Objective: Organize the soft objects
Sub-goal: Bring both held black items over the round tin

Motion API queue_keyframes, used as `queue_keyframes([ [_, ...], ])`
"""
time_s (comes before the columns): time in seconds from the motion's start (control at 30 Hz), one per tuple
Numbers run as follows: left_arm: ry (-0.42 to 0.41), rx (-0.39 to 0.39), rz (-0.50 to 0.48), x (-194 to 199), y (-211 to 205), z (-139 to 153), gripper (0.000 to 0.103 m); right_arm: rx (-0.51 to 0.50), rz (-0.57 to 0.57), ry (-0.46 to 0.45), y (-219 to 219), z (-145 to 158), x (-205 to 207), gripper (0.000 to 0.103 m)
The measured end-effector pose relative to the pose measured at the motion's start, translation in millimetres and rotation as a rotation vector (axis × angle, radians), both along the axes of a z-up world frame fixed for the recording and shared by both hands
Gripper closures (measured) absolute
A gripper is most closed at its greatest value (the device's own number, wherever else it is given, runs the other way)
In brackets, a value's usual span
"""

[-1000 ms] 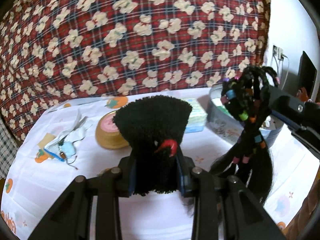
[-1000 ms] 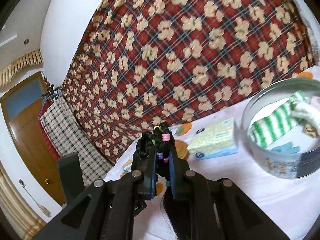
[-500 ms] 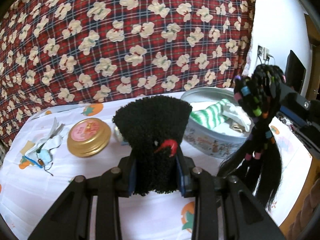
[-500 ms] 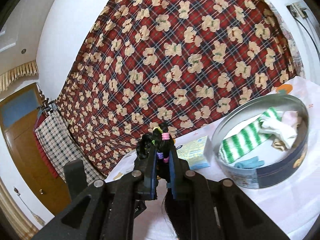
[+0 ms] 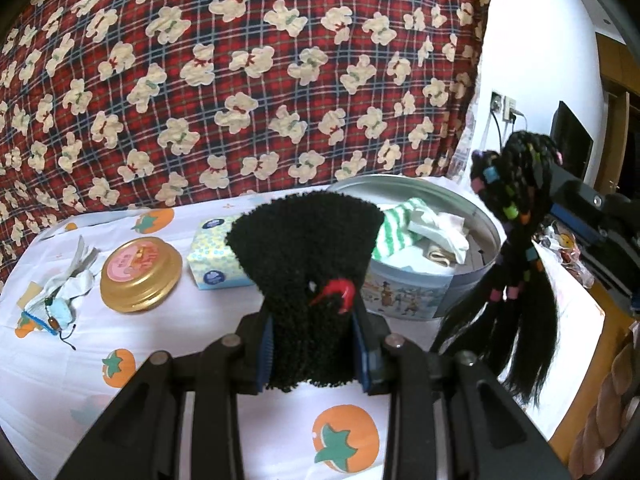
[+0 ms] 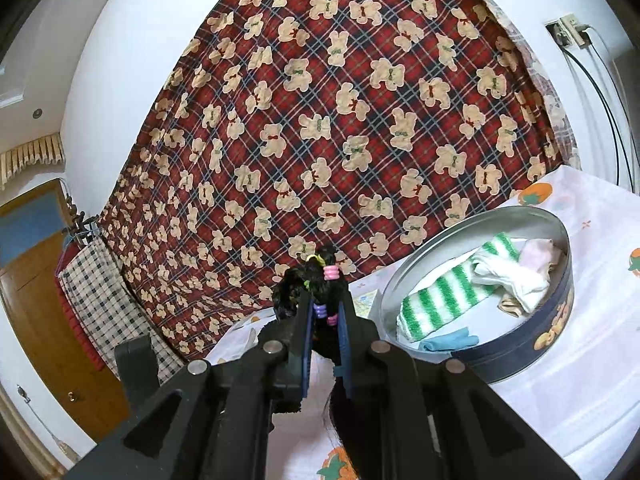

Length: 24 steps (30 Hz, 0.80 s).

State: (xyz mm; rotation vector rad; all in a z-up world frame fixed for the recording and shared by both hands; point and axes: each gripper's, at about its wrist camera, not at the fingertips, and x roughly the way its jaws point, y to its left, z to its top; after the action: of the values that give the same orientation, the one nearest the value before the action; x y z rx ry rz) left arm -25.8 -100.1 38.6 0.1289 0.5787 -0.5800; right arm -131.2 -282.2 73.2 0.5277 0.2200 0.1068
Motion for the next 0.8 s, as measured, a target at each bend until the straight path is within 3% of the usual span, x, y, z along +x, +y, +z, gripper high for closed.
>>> queue_keyframes([
  [0.37,-0.012,-0.004,-0.018,-0.7,-6.8,2.8,0.072,-0.014,-0.013,-0.023,-6.5,2.5,-8.8,0.09],
  [0.8,-0.031,-0.035,-0.073,1.2,-28.2,19.9,0.072,-0.068,-0.069,-0.088,-25.1,36.3,-20.6,0.09],
])
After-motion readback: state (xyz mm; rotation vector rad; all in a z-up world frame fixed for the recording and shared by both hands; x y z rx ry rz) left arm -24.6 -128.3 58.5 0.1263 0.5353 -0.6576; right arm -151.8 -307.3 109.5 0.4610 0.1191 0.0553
